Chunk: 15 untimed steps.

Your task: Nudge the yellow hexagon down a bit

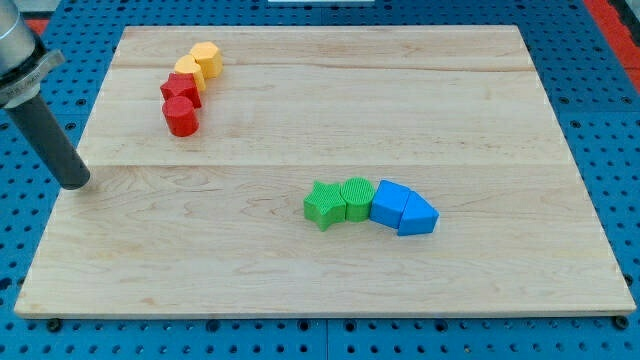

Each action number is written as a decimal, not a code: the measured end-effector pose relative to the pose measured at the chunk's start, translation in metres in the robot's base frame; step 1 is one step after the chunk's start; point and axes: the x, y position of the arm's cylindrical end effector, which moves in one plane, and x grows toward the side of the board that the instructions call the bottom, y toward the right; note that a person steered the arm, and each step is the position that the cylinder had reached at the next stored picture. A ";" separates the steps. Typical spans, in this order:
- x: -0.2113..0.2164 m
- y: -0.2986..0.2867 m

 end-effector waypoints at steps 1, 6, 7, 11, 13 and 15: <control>-0.003 0.000; -0.149 -0.023; -0.180 -0.004; -0.236 0.002; -0.257 0.062; -0.225 0.136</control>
